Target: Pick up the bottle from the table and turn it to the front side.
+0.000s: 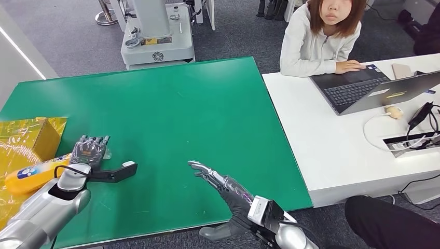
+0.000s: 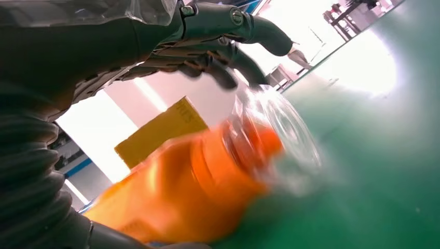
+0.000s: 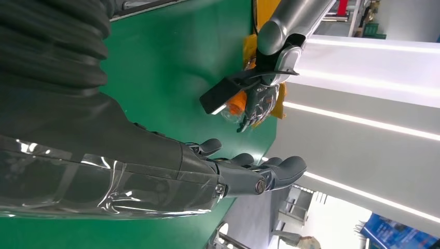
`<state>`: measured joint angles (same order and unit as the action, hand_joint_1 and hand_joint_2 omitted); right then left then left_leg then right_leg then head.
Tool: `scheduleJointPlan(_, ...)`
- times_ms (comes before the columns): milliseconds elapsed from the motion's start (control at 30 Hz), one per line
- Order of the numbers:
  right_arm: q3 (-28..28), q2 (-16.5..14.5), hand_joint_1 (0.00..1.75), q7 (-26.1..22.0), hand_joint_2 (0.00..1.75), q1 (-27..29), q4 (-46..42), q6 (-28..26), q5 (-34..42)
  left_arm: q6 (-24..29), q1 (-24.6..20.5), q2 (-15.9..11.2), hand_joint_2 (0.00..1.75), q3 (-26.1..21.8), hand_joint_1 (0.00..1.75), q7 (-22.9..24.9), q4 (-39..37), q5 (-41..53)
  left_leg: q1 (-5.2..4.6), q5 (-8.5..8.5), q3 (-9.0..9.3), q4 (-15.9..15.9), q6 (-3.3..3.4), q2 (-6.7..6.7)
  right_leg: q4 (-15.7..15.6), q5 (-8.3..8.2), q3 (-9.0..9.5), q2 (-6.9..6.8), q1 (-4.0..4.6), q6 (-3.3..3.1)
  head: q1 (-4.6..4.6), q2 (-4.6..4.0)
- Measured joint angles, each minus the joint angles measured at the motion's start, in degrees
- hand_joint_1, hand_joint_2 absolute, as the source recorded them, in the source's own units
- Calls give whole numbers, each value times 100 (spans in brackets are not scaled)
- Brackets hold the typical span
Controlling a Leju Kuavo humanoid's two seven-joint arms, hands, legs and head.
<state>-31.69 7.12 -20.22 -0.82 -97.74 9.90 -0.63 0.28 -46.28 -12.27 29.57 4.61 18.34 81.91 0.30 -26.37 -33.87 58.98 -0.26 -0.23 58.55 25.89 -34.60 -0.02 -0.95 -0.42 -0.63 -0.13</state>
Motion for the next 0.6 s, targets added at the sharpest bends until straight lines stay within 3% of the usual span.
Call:
scheduleJointPlan(433,17,1,0,-9,175,4,2,29,3,129,87,-5,175,-239,0,-76,-14,-54,0,0,0,0,0,1,-1,0,-1,1,0,0,-1,0)
scheduleJointPlan(600,29,1,0,-31,175,0,20,22,38,947,204,121,175,-458,0,-472,-12,-263,0,0,0,0,0,1,-2,0,-1,0,0,0,0,0)
